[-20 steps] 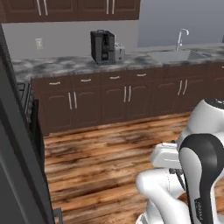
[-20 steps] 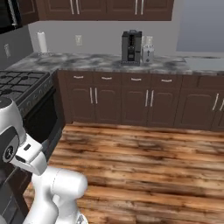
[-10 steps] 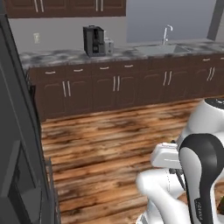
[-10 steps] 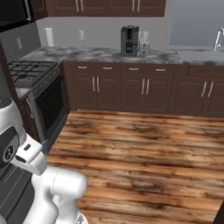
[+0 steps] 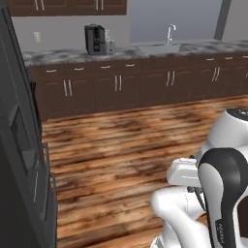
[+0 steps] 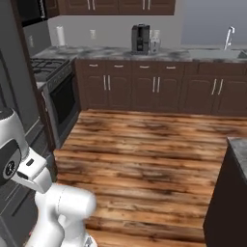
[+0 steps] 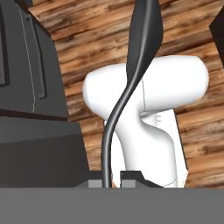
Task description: Take the fork and place it on the left side of the plate. Then take the spoon and place it on the right side of the plate. Make sure they're directly next to the plate.
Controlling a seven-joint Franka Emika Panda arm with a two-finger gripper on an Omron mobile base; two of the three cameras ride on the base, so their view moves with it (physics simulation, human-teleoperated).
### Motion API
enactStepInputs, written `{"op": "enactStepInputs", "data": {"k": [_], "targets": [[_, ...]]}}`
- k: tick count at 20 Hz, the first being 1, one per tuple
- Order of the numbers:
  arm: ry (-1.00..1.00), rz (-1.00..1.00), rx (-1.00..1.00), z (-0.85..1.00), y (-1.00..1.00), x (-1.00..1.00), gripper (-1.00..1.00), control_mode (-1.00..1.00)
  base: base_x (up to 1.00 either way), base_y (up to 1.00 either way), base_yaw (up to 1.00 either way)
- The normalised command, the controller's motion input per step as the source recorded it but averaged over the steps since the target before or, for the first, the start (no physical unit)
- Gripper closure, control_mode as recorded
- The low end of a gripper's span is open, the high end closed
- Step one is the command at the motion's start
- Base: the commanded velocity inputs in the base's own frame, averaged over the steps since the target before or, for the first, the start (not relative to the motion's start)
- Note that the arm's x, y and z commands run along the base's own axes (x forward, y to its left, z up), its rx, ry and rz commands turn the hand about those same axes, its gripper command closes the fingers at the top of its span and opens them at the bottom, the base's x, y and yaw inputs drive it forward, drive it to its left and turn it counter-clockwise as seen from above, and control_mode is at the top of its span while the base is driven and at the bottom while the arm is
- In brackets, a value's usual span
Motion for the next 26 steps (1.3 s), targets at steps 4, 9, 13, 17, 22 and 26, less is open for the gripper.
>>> {"op": "enactStepInputs", "data": {"k": [4, 9, 13, 17, 22, 26], "targets": [[0.0, 0.0, 0.0, 0.0, 0.0, 0.0, 1.0, 1.0, -1.0, -0.42, 0.0], [0.0, 0.0, 0.0, 0.0, 0.0, 0.0, 1.0, 1.0, -1.0, -0.4, 0.0], [0.0, 0.0, 0.0, 0.0, 0.0, 0.0, 1.0, 1.0, -1.0, -0.4, 0.0], [0.0, 0.0, 0.0, 0.0, 0.0, 0.0, 1.0, 1.0, -0.95, -0.48, 0.0], [0.0, 0.0, 0.0, 0.0, 0.0, 0.0, 1.0, 1.0, -0.52, -0.77, 0.0], [0.0, 0.0, 0.0, 0.0, 0.0, 0.0, 1.0, 1.0, -0.09, -0.96, -0.01]]}}
